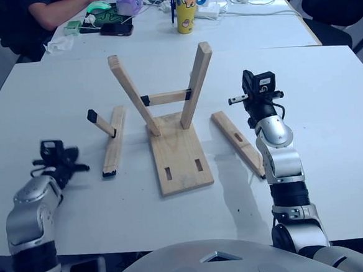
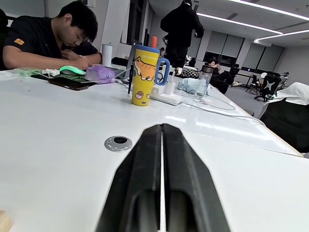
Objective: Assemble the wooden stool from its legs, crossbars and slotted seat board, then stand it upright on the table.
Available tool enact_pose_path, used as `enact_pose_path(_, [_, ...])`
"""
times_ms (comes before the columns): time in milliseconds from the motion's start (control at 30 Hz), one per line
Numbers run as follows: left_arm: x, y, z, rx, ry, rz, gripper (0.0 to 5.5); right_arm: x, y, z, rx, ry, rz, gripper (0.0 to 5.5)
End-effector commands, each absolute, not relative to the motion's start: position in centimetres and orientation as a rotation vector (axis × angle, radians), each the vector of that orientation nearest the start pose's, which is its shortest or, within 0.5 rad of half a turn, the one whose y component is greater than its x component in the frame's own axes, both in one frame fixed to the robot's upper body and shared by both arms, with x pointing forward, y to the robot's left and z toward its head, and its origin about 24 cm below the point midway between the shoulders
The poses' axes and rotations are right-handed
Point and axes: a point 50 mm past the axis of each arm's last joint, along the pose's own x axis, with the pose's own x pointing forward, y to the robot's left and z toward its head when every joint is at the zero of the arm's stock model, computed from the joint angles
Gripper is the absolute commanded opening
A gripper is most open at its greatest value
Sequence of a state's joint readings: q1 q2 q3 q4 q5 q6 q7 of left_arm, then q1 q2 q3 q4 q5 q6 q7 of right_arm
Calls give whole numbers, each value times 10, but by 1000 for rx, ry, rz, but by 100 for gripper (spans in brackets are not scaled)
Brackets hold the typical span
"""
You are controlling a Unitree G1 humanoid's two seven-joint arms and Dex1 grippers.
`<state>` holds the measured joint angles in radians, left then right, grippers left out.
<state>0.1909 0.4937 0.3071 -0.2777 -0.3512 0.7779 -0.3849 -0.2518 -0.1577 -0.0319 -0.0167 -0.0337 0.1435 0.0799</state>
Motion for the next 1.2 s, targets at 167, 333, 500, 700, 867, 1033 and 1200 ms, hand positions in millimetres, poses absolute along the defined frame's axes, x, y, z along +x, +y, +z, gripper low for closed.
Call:
enact_pose_path(167, [197, 253, 66, -24, 567, -232, 179, 298, -166, 104, -211, -126, 80, 0])
enact_pose_path(333, [201, 246, 70, -11, 555, -247, 247, 297, -166, 104, -216, -129, 78, 0])
enact_pose_path(500, [203, 226, 64, -11, 581, -291, 317, 297, -164, 104, -225, -135, 84, 0])
enact_pose_path(700, [197, 227, 38, 108, 658, -230, 382, 297, -162, 104, -226, -139, 89, 0])
enact_pose_path(867, [193, 223, 26, 121, 667, -228, 369, 297, -162, 105, -229, -142, 90, 0])
enact_pose_path(1033, [193, 221, 24, 92, 655, -216, 305, 299, -162, 106, -231, -143, 98, 0])
enact_pose_path(1200, [197, 222, 27, 51, 628, -189, 231, 299, -162, 106, -232, -145, 102, 0])
